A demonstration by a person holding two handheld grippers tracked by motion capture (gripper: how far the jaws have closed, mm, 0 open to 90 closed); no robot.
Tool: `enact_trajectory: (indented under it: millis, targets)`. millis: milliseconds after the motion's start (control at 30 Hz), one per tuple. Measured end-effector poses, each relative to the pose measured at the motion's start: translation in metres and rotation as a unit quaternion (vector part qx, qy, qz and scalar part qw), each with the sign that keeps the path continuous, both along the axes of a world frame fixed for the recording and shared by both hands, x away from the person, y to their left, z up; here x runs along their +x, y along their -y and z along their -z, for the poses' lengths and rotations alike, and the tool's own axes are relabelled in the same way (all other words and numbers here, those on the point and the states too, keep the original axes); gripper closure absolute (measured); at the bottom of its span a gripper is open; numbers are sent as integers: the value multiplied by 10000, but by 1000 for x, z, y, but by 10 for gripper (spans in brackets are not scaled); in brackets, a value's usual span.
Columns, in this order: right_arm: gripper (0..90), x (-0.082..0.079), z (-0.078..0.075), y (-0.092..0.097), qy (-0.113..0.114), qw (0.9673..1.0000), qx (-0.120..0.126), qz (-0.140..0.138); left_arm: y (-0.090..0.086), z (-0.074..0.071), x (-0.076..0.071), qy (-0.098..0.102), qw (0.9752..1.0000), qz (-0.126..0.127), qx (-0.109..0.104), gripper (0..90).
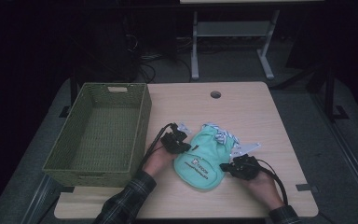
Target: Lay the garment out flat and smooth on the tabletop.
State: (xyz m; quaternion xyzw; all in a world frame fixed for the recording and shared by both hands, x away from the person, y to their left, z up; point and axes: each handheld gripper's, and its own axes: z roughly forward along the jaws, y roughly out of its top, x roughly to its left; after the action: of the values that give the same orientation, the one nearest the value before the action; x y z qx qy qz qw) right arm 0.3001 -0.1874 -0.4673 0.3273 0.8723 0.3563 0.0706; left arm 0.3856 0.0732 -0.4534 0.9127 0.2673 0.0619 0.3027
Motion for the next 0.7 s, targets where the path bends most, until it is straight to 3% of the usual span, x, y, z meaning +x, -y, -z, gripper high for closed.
enact_trajectory:
  millis: [300, 700]
  targets:
    - [900, 2, 0, 4, 6, 10000, -31, 30, 0, 2, -5, -104, 9999, 69, 12, 895]
    - [900, 10, -1, 21, 41, 9993, -129, 336, 1, 2, -38, -341, 9986, 387, -149, 895]
